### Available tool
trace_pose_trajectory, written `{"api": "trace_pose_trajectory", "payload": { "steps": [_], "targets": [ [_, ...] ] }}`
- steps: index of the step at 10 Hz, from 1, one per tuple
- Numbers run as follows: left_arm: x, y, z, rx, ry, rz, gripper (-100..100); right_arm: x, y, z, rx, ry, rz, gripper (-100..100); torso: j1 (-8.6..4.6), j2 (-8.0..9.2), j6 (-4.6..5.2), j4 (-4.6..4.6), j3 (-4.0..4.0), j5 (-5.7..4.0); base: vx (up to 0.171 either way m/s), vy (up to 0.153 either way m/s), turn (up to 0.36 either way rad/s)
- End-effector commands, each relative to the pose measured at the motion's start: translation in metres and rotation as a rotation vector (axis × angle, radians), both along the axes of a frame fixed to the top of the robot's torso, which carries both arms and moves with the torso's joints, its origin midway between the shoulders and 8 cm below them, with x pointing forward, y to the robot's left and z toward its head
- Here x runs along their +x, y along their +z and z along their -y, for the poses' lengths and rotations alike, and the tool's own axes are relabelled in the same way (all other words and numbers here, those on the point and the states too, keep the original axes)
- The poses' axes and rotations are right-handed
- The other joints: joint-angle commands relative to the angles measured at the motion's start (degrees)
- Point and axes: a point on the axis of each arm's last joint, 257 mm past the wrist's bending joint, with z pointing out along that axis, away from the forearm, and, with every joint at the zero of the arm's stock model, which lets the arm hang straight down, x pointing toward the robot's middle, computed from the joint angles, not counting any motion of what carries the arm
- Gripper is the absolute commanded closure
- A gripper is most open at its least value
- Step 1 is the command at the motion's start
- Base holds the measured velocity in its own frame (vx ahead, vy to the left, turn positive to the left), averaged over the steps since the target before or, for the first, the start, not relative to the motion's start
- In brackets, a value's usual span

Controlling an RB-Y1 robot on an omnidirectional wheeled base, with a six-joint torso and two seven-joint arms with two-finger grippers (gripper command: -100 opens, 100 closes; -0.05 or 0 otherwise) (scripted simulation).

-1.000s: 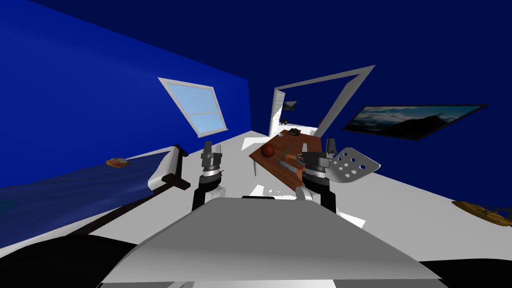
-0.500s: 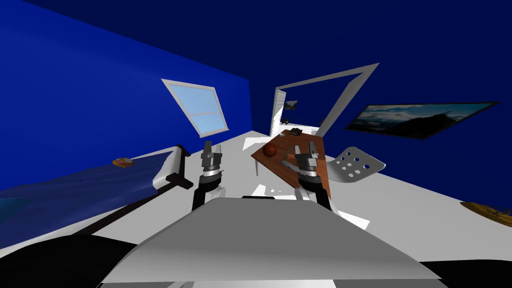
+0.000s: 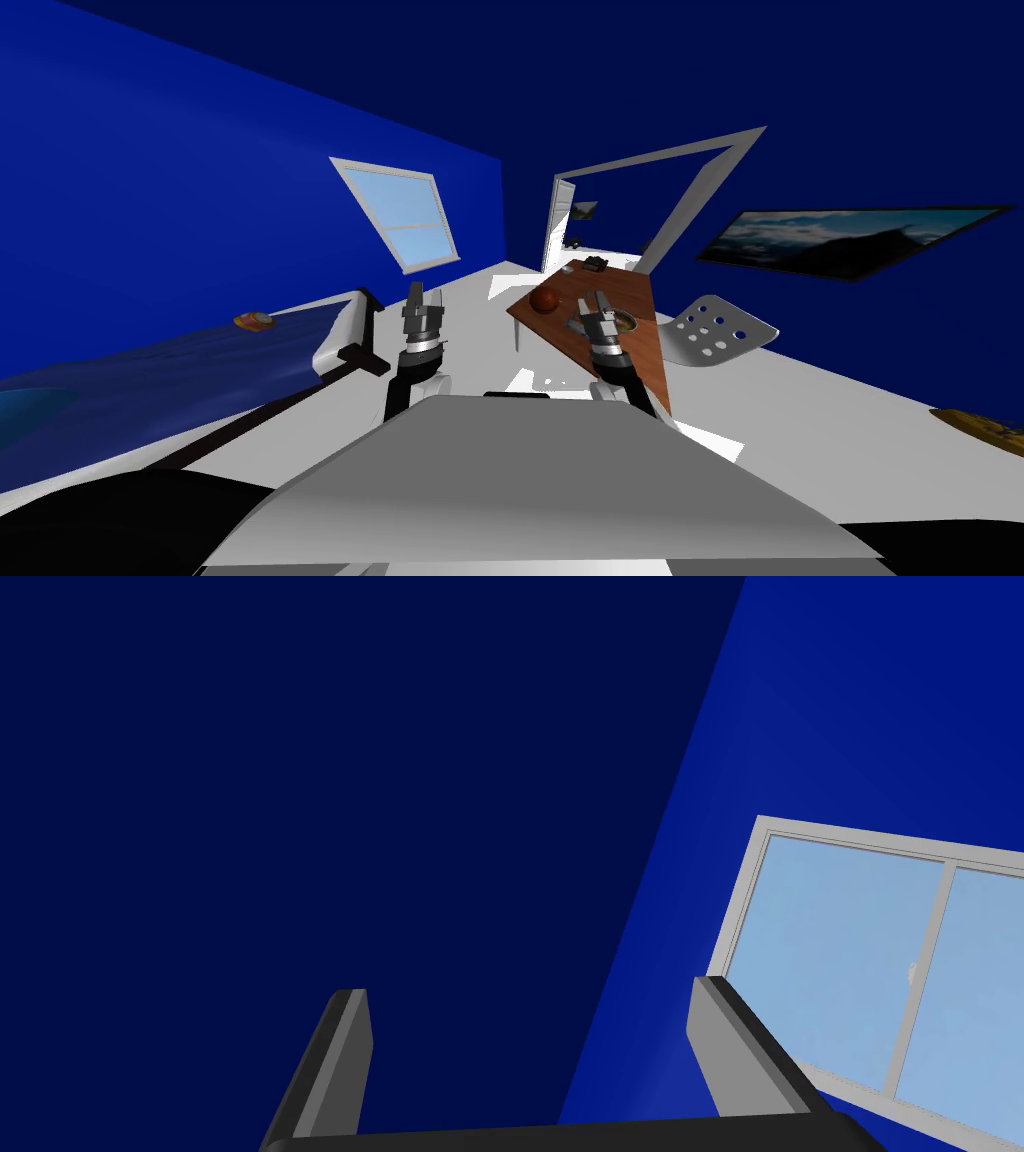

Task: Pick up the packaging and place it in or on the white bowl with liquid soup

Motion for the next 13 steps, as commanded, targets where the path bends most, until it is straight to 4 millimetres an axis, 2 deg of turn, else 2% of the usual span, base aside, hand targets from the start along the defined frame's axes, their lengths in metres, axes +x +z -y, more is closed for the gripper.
{"api": "trace_pose_trajectory", "payload": {
  "steps": [1, 2, 3, 4, 5, 6, 7, 8, 9, 10, 11, 12, 13],
  "targets": [
    [0.0, 0.0, 0.0, 0.0, 0.0, 0.0, 0, 0.007, -0.021, -0.007, -0.056, 0.023, -0.049, -100, 0.0, 0.0, 0.0, 0.0, 0.0, 0.0, -0.002, 0.063, 0.036],
    [0.0, 0.0, 0.0, 0.0, 0.0, 0.0, 0, 0.006, -0.022, -0.007, -0.07, 0.029, -0.052, -100, 0.05, -0.02, -0.01, -0.01, -0.01, 0.0, -0.002, 0.065, 0.017],
    [0.0, 0.0, 0.0, 0.0, 0.0, 0.0, 0, 0.011, -0.045, -0.014, -0.119, 0.046, -0.097, -100, 0.06, -0.02, 0.0, 0.0, -0.01, 0.01, -0.004, 0.078, 0.048],
    [0.0, 0.0, 0.0, 0.0, 0.0, 0.0, 0, 0.01, -0.046, -0.015, -0.135, 0.053, -0.1, -100, 0.1, -0.02, -0.01, -0.01, -0.01, 0.02, -0.003, 0.06, 0.022],
    [0.0, 0.0, 0.0, 0.0, 0.0, 0.0, 0, 0.013, -0.066, -0.022, -0.19, 0.074, -0.138, -100, 0.05, -0.02, 0.0, 0.0, -0.01, 0.01, -0.005, 0.066, 0.057],
    [0.0, 0.0, 0.0, 0.0, 0.0, 0.0, 0, 0.013, -0.072, -0.02, -0.206, 0.078, -0.151, -100, 0.06, -0.02, -0.01, -0.01, -0.01, 0.01, -0.002, 0.056, 0.029],
    [0.0, 0.0, 0.0, 0.0, 0.0, 0.0, 0, 0.014, -0.098, -0.025, -0.266, 0.097, -0.198, -100, 0.03, -0.02, 0.01, -0.01, -0.01, 0.01, -0.003, 0.065, 0.069],
    [0.0, 0.0, 0.0, 0.0, 0.0, 0.0, 0, 0.014, -0.1, -0.024, -0.281, 0.102, -0.204, -100, 0.06, -0.03, -0.02, -0.01, -0.02, 0.0, 0.004, 0.061, 0.032],
    [0.0, 0.0, 0.0, 0.0, 0.0, 0.0, 0, 0.013, -0.125, -0.028, -0.339, 0.121, -0.247, -100, 0.04, -0.04, 0.01, -0.01, -0.02, 0.01, 0.015, 0.073, 0.081],
    [0.0, 0.0, 0.0, 0.0, 0.0, 0.0, 0, 0.013, -0.131, -0.025, -0.36, 0.126, -0.259, -100, 0.08, -0.07, -0.01, -0.02, -0.04, 0.01, 0.0, 0.061, 0.036],
    [0.0, 0.0, 0.0, 0.0, 0.0, 0.0, 0, 0.01, -0.151, -0.029, -0.422, 0.149, -0.292, -100, 0.05, -0.03, 0.01, -0.01, -0.02, 0.01, -0.001, 0.07, 0.092],
    [0.0, 0.0, 0.0, 0.0, 0.0, 0.0, 0, 0.009, -0.162, -0.023, -0.443, 0.149, -0.316, -100, 0.06, -0.03, -0.01, -0.01, -0.02, 0.01, 0.003, 0.052, 0.045],
    [0.0, 0.0, 0.0, 0.0, 0.0, 0.0, 0, 0.004, -0.183, -0.025, -0.514, 0.176, -0.348, -100, 0.01, -0.03, 0.02, -0.01, -0.02, 0.01, 0.011, 0.067, 0.088]
  ]
}}
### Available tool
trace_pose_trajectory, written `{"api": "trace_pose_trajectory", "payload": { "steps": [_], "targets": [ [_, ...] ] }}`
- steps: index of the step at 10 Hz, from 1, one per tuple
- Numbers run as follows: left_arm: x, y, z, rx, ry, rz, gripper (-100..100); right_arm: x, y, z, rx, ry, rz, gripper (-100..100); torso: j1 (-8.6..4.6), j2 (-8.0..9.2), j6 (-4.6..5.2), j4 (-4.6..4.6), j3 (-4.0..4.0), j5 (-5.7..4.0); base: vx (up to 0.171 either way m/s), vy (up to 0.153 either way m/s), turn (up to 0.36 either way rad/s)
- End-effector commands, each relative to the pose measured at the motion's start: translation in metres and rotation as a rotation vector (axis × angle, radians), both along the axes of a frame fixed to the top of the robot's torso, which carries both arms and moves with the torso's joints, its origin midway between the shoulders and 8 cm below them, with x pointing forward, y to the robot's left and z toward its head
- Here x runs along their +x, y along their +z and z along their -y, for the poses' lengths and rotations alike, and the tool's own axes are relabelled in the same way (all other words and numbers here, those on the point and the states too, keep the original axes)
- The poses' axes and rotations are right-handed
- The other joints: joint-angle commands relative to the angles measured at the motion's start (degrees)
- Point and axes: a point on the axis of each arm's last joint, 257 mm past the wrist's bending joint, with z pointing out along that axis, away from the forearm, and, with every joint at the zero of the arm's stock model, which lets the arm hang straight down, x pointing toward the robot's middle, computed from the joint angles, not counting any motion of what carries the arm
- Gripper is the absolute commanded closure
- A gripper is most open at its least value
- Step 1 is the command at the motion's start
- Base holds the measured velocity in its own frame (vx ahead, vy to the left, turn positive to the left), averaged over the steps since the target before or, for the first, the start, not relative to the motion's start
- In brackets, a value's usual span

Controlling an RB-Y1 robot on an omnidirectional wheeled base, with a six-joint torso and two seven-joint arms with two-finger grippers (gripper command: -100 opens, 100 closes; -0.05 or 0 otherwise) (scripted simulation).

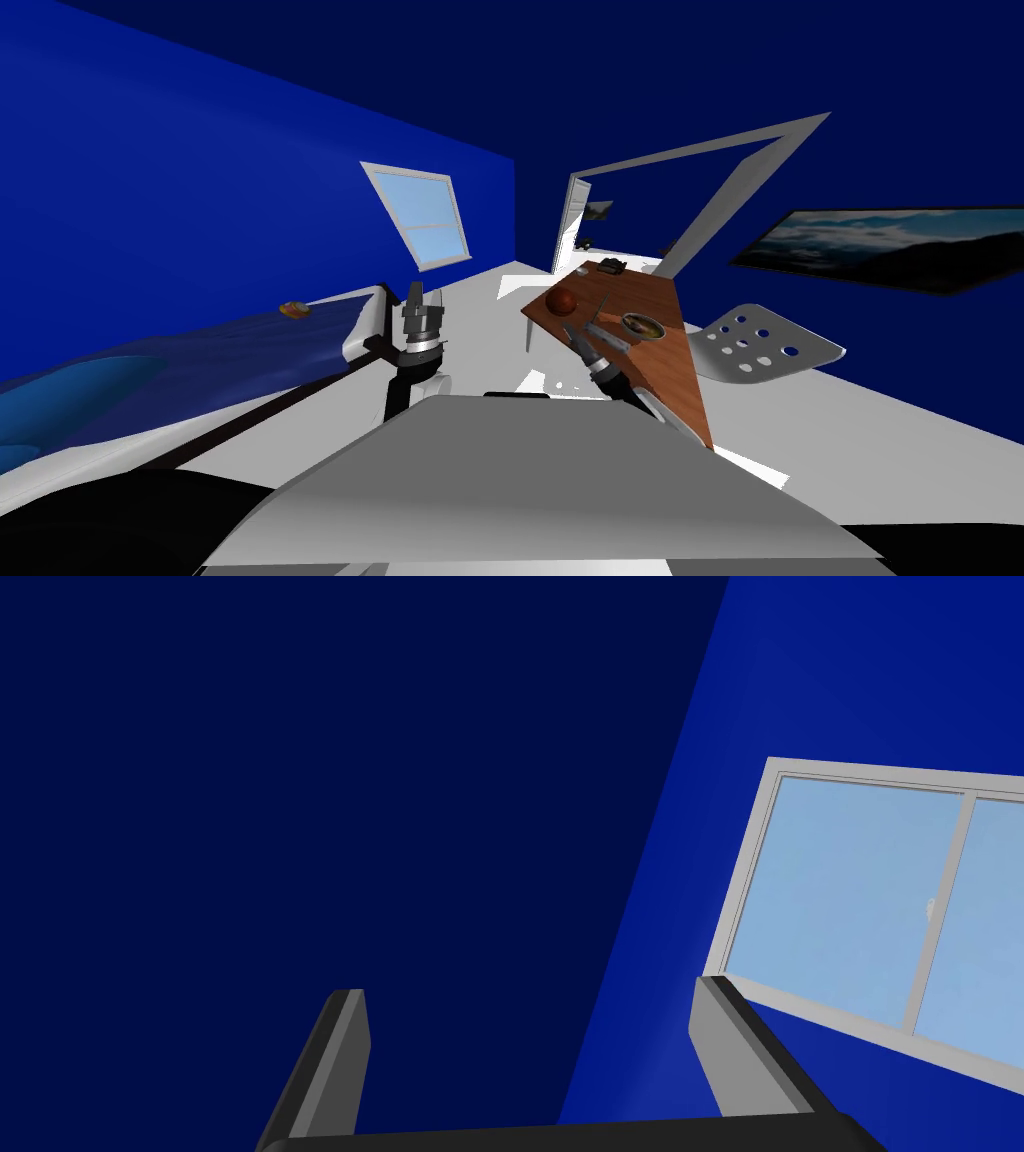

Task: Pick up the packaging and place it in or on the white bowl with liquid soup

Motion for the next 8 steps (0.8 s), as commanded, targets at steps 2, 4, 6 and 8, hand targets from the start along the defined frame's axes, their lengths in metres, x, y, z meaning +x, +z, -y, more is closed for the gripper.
{"api": "trace_pose_trajectory", "payload": {
  "steps": [2, 4, 6, 8],
  "targets": [
    [0.0, 0.0, 0.0, 0.0, 0.0, 0.0, 0, -0.01, -0.047, 0.005, -0.121, 0.037, -0.075, -100, -0.04, 0.0, 0.02, 0.0, 0.0, 0.0, 0.013, 0.059, 0.082],
    [0.0, 0.0, 0.0, 0.0, 0.0, 0.0, 0, -0.021, -0.082, 0.016, -0.21, 0.06, -0.136, -100, -0.06, -0.01, 0.03, -0.01, -0.01, 0.0, 0.015, 0.053, 0.101],
    [0.0, 0.0, 0.0, 0.0, 0.0, 0.0, 0, -0.034, -0.115, 0.028, -0.296, 0.084, -0.193, -100, -0.09, -0.01, 0.03, 0.0, -0.01, -0.01, 0.019, 0.044, 0.088],
    [0.0, 0.0, 0.0, 0.0, 0.0, 0.0, 0, -0.049, -0.143, 0.045, -0.397, 0.119, -0.244, -100, -0.13, -0.04, 0.03, -0.01, -0.02, -0.01, 0.027, 0.042, 0.116]
  ]
}}
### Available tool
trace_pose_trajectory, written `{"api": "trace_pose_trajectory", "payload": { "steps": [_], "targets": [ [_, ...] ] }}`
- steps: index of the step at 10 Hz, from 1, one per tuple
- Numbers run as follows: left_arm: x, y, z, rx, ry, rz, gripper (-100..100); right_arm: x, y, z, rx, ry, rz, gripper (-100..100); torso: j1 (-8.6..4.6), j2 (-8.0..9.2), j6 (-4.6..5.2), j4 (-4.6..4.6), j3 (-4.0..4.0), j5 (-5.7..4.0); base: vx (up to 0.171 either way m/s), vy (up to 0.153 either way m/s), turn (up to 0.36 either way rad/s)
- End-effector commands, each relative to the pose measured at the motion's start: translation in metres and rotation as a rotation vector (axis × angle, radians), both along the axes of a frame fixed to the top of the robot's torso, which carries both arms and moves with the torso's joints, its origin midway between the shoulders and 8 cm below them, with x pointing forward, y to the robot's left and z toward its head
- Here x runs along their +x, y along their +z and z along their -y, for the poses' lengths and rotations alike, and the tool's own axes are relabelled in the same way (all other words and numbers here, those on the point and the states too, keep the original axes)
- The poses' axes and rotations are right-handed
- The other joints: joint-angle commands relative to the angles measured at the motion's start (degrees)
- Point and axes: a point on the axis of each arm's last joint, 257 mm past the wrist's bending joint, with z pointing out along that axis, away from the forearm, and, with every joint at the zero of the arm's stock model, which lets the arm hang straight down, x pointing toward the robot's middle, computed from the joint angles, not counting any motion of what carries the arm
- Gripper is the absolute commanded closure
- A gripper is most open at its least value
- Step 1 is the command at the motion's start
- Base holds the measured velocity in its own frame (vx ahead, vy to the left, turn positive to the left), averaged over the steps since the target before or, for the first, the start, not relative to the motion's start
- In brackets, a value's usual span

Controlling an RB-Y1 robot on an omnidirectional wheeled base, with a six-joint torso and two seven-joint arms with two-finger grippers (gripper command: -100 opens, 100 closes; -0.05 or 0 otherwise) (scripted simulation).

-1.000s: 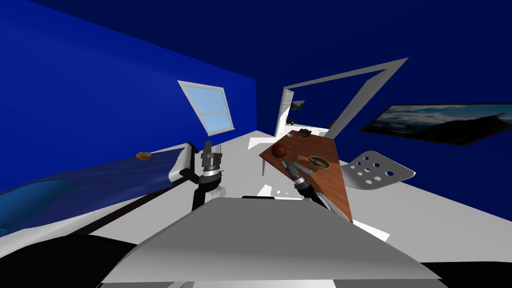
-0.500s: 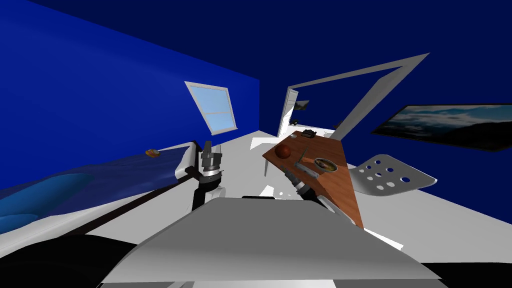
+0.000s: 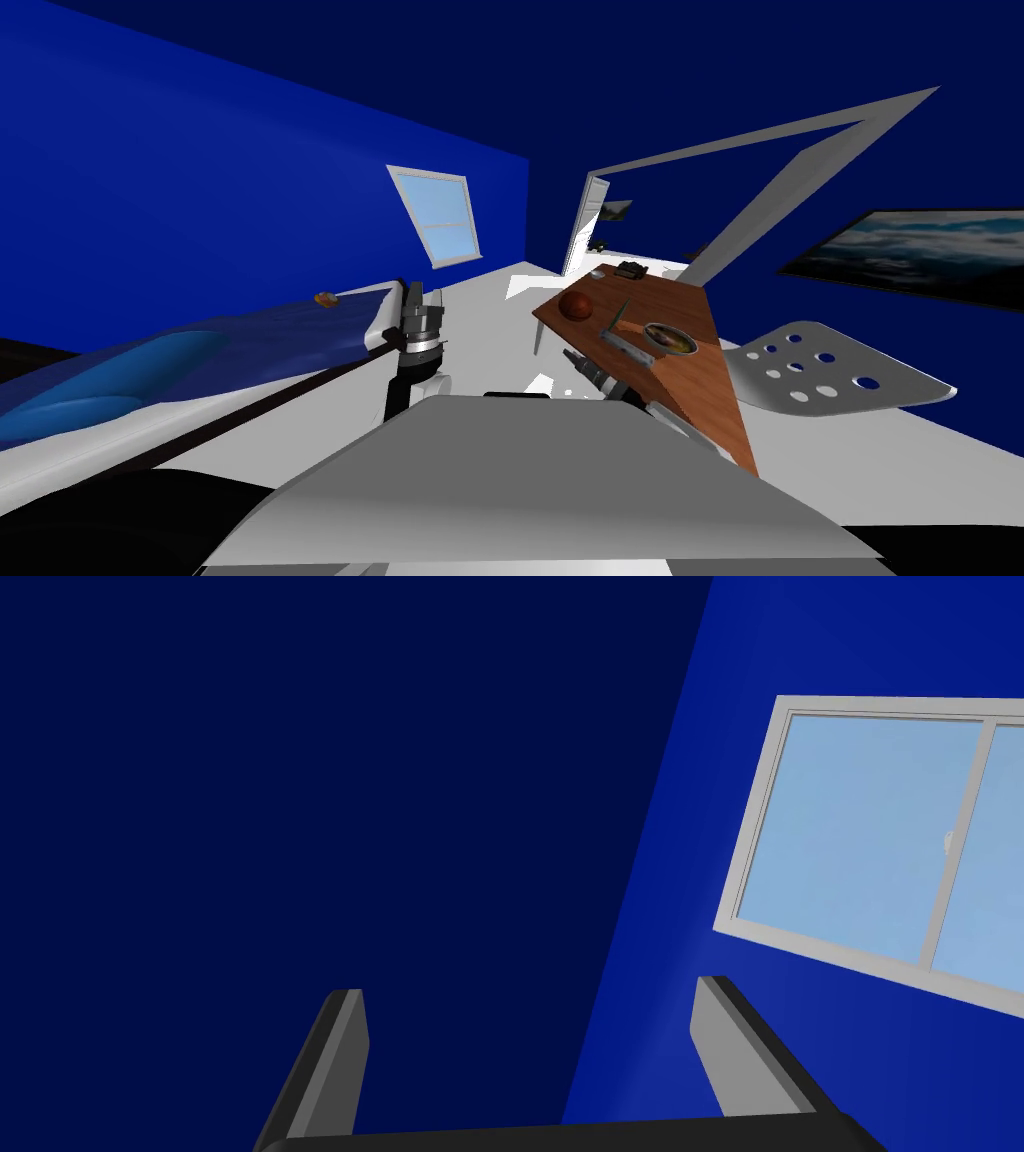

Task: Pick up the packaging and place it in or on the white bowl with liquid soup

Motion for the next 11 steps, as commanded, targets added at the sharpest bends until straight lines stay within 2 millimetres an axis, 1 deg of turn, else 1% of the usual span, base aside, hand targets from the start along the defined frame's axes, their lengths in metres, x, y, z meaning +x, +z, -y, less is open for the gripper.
{"api": "trace_pose_trajectory", "payload": {
  "steps": [1, 2, 3, 4, 5, 6, 7, 8, 9, 11],
  "targets": [
    [0.0, 0.0, 0.0, 0.0, 0.0, 0.0, 0, -0.008, -0.018, 0.019, -0.067, 0.013, -0.037, -100, 0.0, 0.0, 0.0, 0.0, 0.0, 0.0, 0.028, 0.026, 0.073],
    [0.0, 0.0, 0.0, 0.0, 0.0, 0.0, 0, -0.023, -0.038, 0.027, -0.131, 0.047, -0.075, -100, -0.07, 0.0, 0.02, 0.0, 0.0, 0.0, 0.036, 0.022, 0.15],
    [0.0, 0.0, 0.0, 0.0, 0.0, 0.0, 0, -0.025, -0.042, 0.036, -0.152, 0.047, -0.086, -100, -0.08, -0.02, 0.0, 0.0, -0.01, -0.01, 0.037, 0.015, 0.084],
    [0.0, 0.0, 0.0, 0.0, 0.0, 0.0, 0, -0.026, -0.045, 0.039, -0.157, 0.042, -0.092, -100, -0.11, -0.02, 0.02, 0.0, -0.01, -0.01, 0.017, 0.005, -0.01],
    [0.0, 0.0, 0.0, 0.0, 0.0, 0.0, 0, -0.043, -0.064, 0.052, -0.23, 0.081, -0.132, -100, -0.14, 0.03, 0.03, 0.01, 0.01, -0.02, 0.029, 0.012, 0.163],
    [0.0, 0.0, 0.0, 0.0, 0.0, 0.0, 0, -0.046, -0.069, 0.061, -0.245, 0.073, -0.147, -100, -0.14, 0.0, 0.0, 0.0, 0.0, -0.02, 0.034, 0.014, 0.096],
    [0.0, 0.0, 0.0, 0.0, 0.0, 0.0, 0, -0.065, -0.087, 0.079, -0.32, 0.11, -0.191, -100, -0.12, -0.01, 0.03, 0.0, 0.0, -0.01, 0.05, 0.019, 0.149],
    [0.0, 0.0, 0.0, 0.0, 0.0, 0.0, 0, -0.066, -0.089, 0.083, -0.327, 0.106, -0.197, -100, -0.1, -0.05, 0.01, -0.01, -0.03, -0.01, 0.043, 0.008, 0.095],
    [0.0, 0.0, 0.0, 0.0, 0.0, 0.0, 0, -0.084, -0.102, 0.099, -0.396, 0.149, -0.234, -100, -0.13, -0.05, 0.02, -0.01, -0.03, -0.02, 0.042, 0.007, 0.206],
    [0.0, 0.0, 0.0, 0.0, 0.0, 0.0, 0, -0.089, -0.109, 0.111, -0.413, 0.135, -0.254, -100, -0.15, -0.03, 0.03, 0.0, -0.02, -0.03, 0.024, -0.001, 0.029]
  ]
}}
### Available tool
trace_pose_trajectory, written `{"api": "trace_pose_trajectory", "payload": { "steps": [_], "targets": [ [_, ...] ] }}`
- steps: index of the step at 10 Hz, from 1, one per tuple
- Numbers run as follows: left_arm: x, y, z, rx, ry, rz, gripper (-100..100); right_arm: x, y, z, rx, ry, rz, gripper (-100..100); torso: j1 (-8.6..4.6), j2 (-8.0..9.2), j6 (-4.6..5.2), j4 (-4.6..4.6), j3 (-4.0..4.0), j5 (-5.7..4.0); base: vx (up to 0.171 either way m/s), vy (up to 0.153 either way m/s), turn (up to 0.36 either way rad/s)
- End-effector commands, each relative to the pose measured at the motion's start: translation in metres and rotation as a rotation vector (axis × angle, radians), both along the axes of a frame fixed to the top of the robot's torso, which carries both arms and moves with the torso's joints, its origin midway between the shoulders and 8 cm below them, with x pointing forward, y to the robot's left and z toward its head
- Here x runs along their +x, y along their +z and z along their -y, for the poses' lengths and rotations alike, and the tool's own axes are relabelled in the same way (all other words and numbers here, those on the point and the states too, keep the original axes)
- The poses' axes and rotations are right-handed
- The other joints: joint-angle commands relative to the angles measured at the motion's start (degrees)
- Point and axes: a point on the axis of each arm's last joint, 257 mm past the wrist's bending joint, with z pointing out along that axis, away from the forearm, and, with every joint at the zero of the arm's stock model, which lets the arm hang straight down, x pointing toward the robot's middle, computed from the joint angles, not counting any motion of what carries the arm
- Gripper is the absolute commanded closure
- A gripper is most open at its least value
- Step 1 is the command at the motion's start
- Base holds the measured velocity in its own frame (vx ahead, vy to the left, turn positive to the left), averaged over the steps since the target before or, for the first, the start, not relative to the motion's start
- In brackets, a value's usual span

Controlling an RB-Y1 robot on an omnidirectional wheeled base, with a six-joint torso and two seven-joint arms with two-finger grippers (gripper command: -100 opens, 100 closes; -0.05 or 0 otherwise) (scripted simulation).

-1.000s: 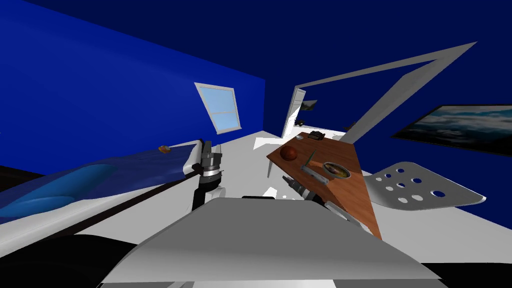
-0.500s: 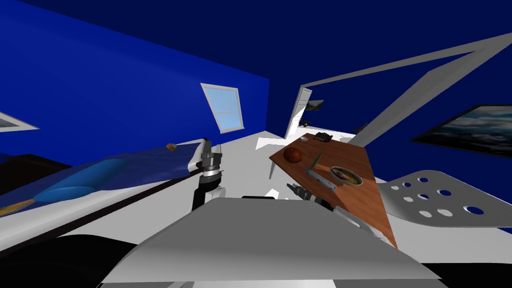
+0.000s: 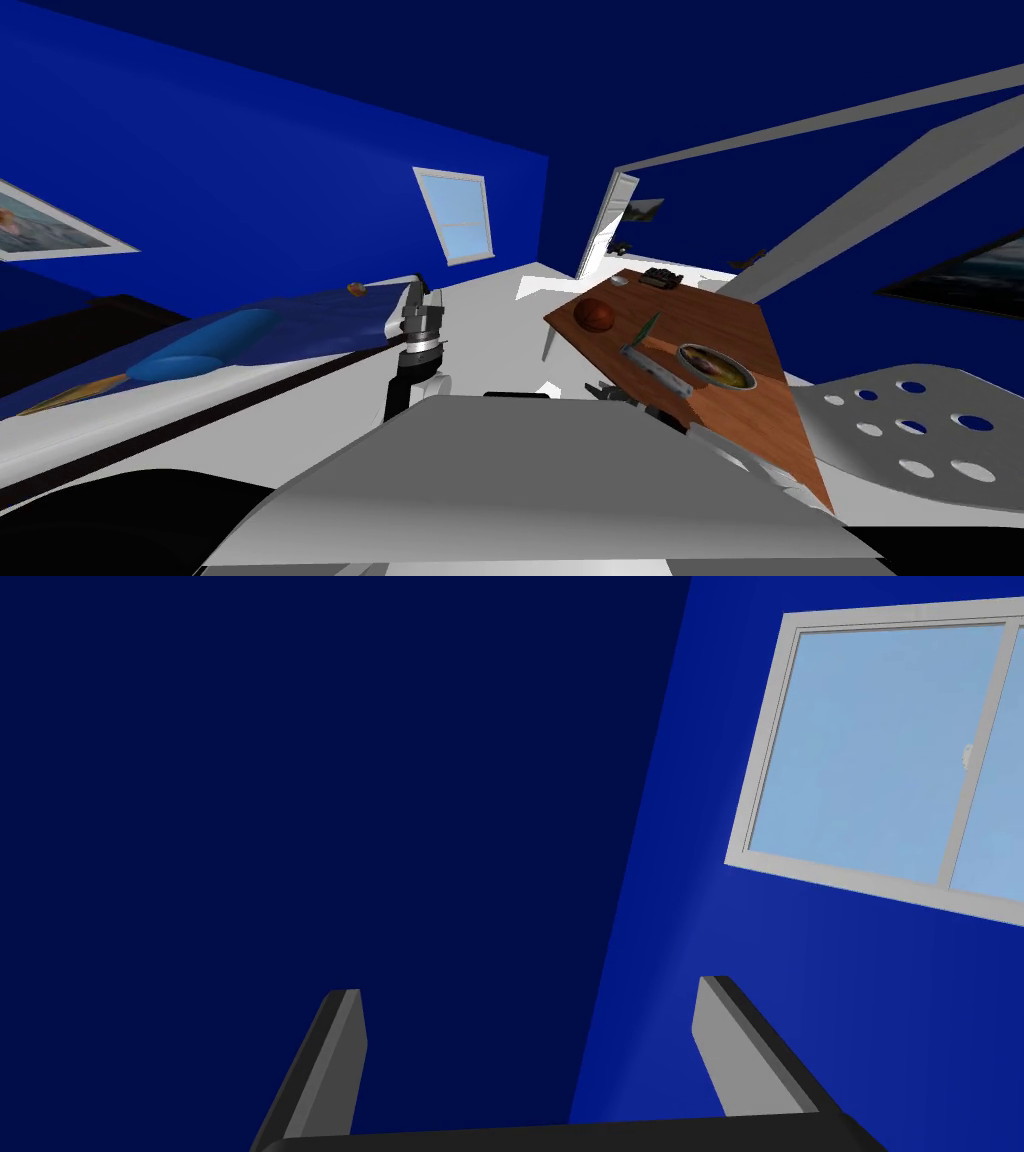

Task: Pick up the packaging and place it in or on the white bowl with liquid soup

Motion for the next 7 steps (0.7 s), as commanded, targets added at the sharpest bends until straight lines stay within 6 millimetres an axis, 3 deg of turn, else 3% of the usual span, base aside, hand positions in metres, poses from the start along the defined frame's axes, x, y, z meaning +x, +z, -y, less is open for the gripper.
{"api": "trace_pose_trajectory", "payload": {
  "steps": [1, 3, 4, 5, 6, 7],
  "targets": [
    [0.0, 0.0, 0.0, 0.0, 0.0, 0.0, 0, -0.022, -0.013, 0.025, -0.074, 0.037, -0.05, -100, 0.0, 0.0, 0.0, 0.0, 0.0, 0.0, 0.031, 0.01, 0.174],
    [0.0, 0.0, 0.0, 0.0, 0.0, 0.0, 0, -0.025, -0.017, 0.033, -0.087, 0.028, -0.06, -100, 0.0, -0.05, -0.02, -0.01, -0.03, -0.01, 0.026, -0.004, 0.05],
    [0.0, 0.0, 0.0, 0.0, 0.0, 0.0, 0, -0.044, -0.025, 0.051, -0.147, 0.068, -0.1, -100, -0.01, 0.0, 0.0, 0.0, 0.0, -0.01, 0.029, -0.003, 0.17],
    [0.0, 0.0, 0.0, 0.0, 0.0, 0.0, 0, -0.048, -0.028, 0.061, -0.163, 0.058, -0.112, -100, -0.02, -0.03, -0.05, 0.0, -0.01, 0.0, 0.037, -0.01, 0.1],
    [0.0, 0.0, 0.0, 0.0, 0.0, 0.0, 0, -0.071, -0.037, 0.088, -0.235, 0.086, -0.164, -100, -0.04, -0.06, -0.02, -0.01, -0.03, -0.01, 0.049, -0.009, 0.17],
    [0.0, 0.0, 0.0, 0.0, 0.0, 0.0, 0, -0.071, -0.037, 0.088, -0.235, 0.086, -0.164, -100, -0.04, -0.12, -0.05, -0.02, -0.06, -0.01, 0.042, -0.008, 0.118]
  ]
}}
